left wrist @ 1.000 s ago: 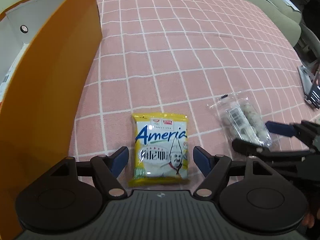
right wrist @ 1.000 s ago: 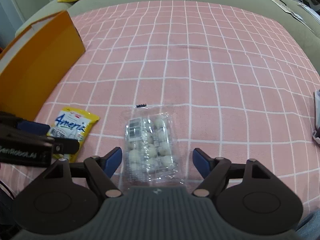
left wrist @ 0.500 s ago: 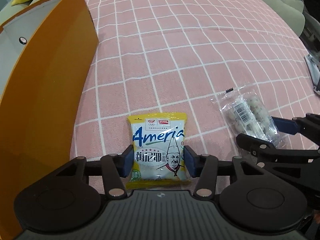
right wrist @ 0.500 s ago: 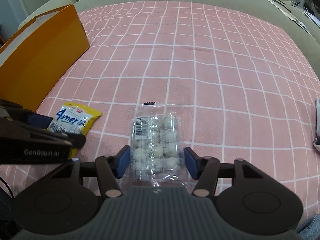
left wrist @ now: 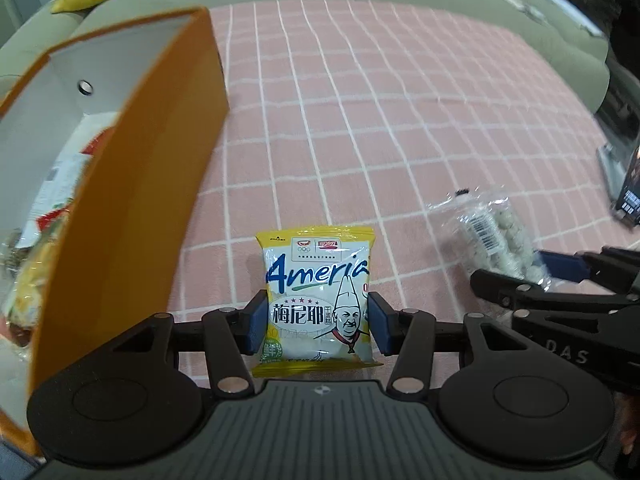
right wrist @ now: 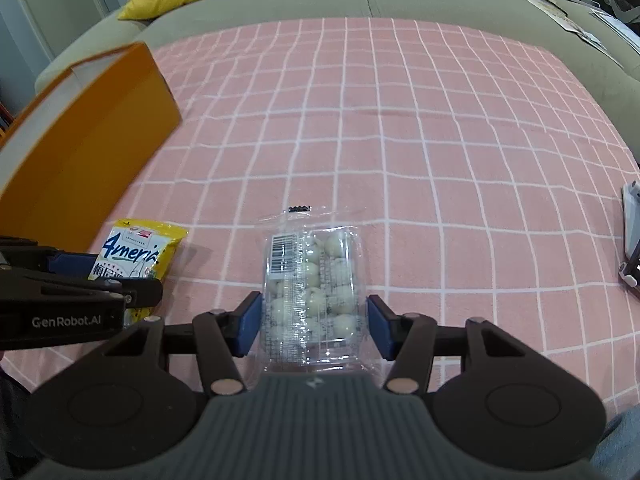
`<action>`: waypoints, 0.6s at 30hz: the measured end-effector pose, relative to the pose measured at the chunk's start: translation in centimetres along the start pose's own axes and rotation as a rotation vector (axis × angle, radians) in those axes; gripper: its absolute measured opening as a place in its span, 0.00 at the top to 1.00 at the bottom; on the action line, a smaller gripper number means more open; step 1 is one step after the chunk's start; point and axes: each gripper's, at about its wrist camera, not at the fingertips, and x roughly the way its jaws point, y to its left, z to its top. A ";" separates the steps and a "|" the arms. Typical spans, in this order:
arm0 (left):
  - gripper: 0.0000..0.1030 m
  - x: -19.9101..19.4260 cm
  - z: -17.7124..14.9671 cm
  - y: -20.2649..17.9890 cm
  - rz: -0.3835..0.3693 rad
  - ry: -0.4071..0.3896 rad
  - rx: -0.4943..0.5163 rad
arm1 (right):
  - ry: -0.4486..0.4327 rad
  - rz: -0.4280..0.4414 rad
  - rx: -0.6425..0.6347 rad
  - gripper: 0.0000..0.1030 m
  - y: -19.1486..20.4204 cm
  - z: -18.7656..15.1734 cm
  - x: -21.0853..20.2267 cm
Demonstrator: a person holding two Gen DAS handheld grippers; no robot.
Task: Organize snacks
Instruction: 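Carry both packets over the box and open both tools to drop them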
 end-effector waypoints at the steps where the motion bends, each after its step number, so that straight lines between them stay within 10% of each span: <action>1: 0.44 -0.9 0.0 0.1 -0.008 -0.018 -0.007 | -0.008 0.006 0.005 0.48 0.2 0.1 -0.5; 18: 0.44 -11.4 2.2 5.9 0.006 -0.261 -0.088 | -0.198 0.115 -0.100 0.48 7.4 4.6 -7.4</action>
